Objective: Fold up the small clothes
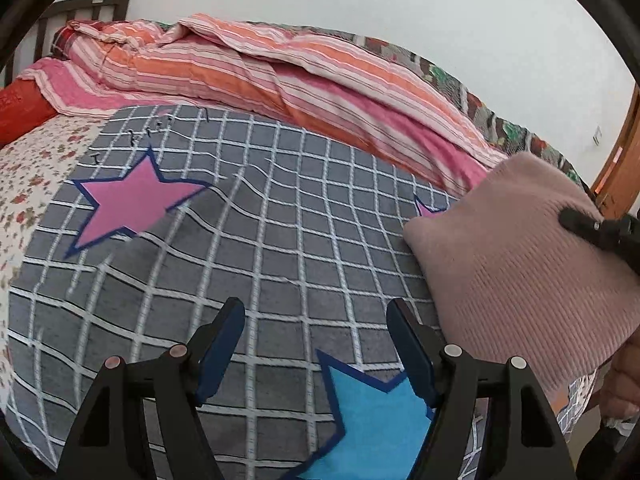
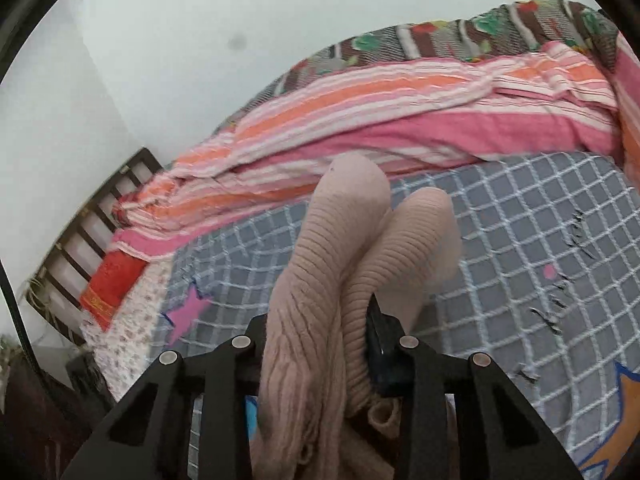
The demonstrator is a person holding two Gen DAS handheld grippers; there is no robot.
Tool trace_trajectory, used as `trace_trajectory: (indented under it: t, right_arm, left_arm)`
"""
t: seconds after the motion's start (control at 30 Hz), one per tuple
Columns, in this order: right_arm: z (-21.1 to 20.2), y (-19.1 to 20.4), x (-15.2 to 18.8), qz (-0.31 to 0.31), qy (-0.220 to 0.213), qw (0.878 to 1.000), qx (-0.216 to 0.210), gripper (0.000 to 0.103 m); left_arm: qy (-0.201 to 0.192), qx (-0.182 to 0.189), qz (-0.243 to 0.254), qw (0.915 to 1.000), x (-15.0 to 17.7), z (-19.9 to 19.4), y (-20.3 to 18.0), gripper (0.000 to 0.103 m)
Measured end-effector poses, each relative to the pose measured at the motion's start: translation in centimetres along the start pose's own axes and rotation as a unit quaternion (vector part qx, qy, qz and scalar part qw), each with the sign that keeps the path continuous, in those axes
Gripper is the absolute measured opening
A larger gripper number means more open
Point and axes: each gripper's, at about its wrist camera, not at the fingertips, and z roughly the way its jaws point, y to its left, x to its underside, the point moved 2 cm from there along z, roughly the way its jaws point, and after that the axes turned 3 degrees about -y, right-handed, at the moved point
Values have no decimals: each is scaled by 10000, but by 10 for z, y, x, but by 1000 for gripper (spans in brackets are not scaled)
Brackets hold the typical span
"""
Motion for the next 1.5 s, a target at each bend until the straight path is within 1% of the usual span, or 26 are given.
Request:
trace_trajectory:
  t: [0.1,0.17,0.2,0.23,0.27,0.3,0.4,0.43,0.5,0.57,0.63,0.7,0.8,0.83,0.87,1.03,1.07,1.1,1.13,1.17,1.23,1.3,1.33,1.4,1.47,1.5]
  right_arm:
    - [3,4,-3,312,-186,9977,-580,34]
    - [11,-14,2,830,-276,9903,-1080,34]
    - [15,-20,5,974,-278,9882,-1146,34]
    - [21,-32,11,1134,-253,9866,-1147,34]
    - [29,-46,20,1240,-217,9868,-1021,34]
    - [36,-59,30,1305,-136,9879,-829,34]
    - [57,-101,62,1532,394,9874,-58,36]
    - [57,-114,70,1617,386,9861,-25,37]
    - [49,-126,75,1655,289,9855,-253,38]
    - [38,-124,73,1410,164,9897,-176,38]
    - [31,-117,71,1014,94,9948,-4,38]
    - [25,-112,71,671,46,9977,128,38]
    - [15,-108,74,320,10,9993,206,38]
    - [10,-108,76,260,4,9996,137,38]
    - [8,-105,76,220,8,9997,87,38]
    - [-7,-100,85,145,71,9997,-168,38]
    - [-5,-100,86,184,97,9996,-207,37]
    - [-3,-100,87,222,129,9994,-212,35]
    - [0,-99,89,245,157,9993,-229,20]
    - [1,-98,89,238,154,9993,-234,12]
    - [-4,-97,90,196,-41,9995,-239,11]
    - [-5,-95,93,211,-101,9988,-429,10]
    - [1,-93,97,236,20,9983,-540,10]
    - [12,-90,107,164,238,9988,-405,10]
    - [13,-88,112,20,214,9994,-256,10]
    - [11,-87,113,-8,196,9995,-227,10]
  left_arm:
    - [-36,-60,-4,10000,-5,-3,7,71]
    - [-27,-112,15,9999,-5,-3,9,71]
    - [-12,-128,28,9999,-4,-2,9,71]
    - [1,-138,39,9999,-3,-1,9,71]
    - [18,-132,62,9999,-1,0,9,71]
    - [48,-104,98,9999,2,1,8,71]
    - [156,8,235,9996,14,5,3,71]
    - [222,71,294,9993,19,7,0,71]
    - [386,400,472,9973,31,8,-9,70]
    - [489,809,704,9930,47,4,-22,70]
    - [557,1109,977,9874,64,-3,-36,70]
    - [605,1198,1183,9839,75,-7,-46,70]
    - [695,1076,1538,9798,89,-4,-63,70]
    - [732,991,1656,9785,92,-1,-68,68]
    - [793,927,1763,9767,96,3,-74,62]
    - [870,839,2021,9719,102,17,-99,43]
    - [811,772,2057,9722,102,18,-104,34]
    - [725,686,2062,9734,101,17,-105,19]
    - [637,645,2046,9746,98,16,-106,16]
    - [565,749,1975,9758,94,12,-104,13]
    - [322,1006,1673,9802,82,2,-91,12]
    - [232,1007,1342,9855,69,0,-71,12]
    - [291,969,1224,9873,66,3,-61,11]
    - [547,1055,903,9888,66,13,-45,12]
    - [737,1280,630,9870,71,17,-38,12]
    - [750,1304,607,9868,73,17,-37,14]
